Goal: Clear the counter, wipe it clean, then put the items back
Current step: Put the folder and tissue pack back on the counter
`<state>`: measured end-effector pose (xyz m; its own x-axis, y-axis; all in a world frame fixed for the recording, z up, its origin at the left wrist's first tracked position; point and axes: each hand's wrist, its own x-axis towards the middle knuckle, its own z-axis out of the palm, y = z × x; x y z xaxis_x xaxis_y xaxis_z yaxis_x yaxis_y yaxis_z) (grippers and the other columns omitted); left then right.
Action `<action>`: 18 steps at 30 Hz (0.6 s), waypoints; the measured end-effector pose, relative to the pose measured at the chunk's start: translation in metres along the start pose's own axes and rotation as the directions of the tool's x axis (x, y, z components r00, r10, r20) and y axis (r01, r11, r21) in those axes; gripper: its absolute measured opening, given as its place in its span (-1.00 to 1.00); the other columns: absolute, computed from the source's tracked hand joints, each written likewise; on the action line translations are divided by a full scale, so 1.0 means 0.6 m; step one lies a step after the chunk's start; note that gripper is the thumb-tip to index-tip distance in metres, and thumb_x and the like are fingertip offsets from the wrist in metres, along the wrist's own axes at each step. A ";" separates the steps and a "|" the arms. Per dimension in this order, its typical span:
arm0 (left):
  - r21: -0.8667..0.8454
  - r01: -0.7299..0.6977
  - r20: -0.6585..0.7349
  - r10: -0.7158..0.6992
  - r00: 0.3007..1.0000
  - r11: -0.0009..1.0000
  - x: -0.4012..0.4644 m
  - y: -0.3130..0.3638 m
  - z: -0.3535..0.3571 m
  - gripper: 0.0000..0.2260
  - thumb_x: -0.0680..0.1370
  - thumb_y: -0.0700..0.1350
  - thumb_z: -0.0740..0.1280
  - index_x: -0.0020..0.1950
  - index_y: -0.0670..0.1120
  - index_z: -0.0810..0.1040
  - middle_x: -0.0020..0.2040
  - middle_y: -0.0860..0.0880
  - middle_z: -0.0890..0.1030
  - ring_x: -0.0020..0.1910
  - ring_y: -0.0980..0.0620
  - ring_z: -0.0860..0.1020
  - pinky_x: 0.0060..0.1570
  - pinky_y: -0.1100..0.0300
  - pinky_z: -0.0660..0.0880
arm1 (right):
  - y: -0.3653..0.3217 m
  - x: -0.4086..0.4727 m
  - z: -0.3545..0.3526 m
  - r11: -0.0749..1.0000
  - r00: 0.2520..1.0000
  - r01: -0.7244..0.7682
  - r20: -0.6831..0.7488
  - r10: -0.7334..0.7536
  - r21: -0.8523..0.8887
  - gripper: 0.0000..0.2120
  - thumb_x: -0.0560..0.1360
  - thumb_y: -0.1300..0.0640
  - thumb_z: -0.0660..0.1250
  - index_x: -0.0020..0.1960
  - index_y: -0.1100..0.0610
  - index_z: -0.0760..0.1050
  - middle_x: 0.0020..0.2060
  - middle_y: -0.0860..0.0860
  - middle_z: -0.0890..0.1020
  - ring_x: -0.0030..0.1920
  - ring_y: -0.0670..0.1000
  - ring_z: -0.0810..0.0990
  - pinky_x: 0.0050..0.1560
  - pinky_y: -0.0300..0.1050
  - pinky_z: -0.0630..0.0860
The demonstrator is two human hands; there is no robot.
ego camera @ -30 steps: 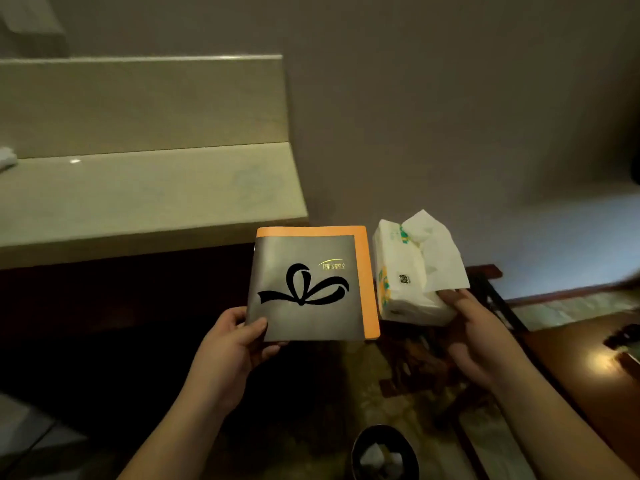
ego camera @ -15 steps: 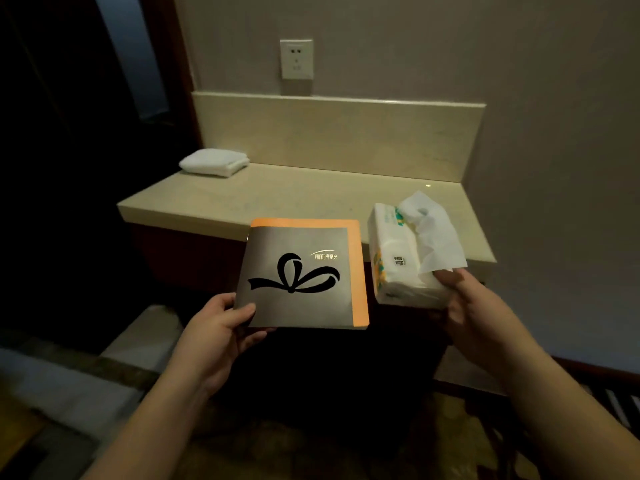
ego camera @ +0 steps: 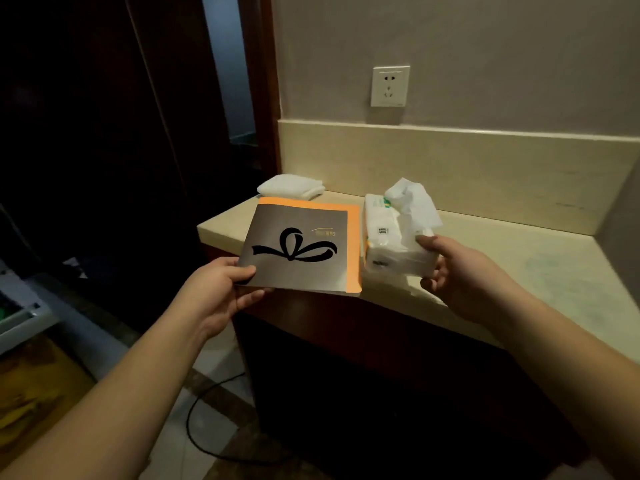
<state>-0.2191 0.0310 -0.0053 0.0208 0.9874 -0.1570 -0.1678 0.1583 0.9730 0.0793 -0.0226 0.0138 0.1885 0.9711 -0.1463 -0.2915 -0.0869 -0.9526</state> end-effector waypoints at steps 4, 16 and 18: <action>0.027 0.022 -0.063 -0.020 0.998 0.999 0.076 0.029 0.010 -0.83 0.59 -0.34 0.20 0.15 -0.22 0.47 -0.05 -0.17 0.61 -0.36 -0.03 0.67 -0.47 0.29 0.57 | -0.024 0.109 0.021 0.995 0.998 -0.066 0.016 0.067 -0.074 -0.89 0.56 0.11 0.26 0.03 0.14 0.50 -0.41 0.00 0.56 -0.54 -0.13 0.44 -0.52 -0.29 0.36; 0.121 0.140 -0.261 -0.104 0.960 0.983 0.272 0.052 -0.015 -0.89 0.60 -0.34 0.19 0.03 -0.22 0.50 -0.12 -0.19 0.60 -0.23 -0.09 0.61 -0.48 0.29 0.57 | -0.031 0.358 0.055 0.983 0.992 -0.111 0.043 0.118 -0.144 -0.75 0.55 0.11 0.24 0.19 0.18 0.49 -0.26 0.06 0.45 -0.39 -0.07 0.30 -0.36 -0.20 0.21; 0.160 0.163 -0.286 -0.112 0.952 0.974 0.299 0.056 -0.026 -0.91 0.60 -0.33 0.19 0.01 -0.23 0.49 -0.13 -0.20 0.60 -0.32 -0.05 0.63 -0.53 0.31 0.53 | -0.030 0.380 0.064 0.982 0.992 -0.114 0.034 0.120 -0.149 -0.76 0.56 0.12 0.23 0.19 0.18 0.49 -0.35 0.02 0.44 -0.49 -0.09 0.33 -0.41 -0.22 0.21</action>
<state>-0.2362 0.2134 -0.0032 -0.2428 0.9202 -0.3071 -0.0027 0.3159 0.9488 0.0916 0.2088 0.0078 0.1198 0.9607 -0.2506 -0.1678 -0.2292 -0.9588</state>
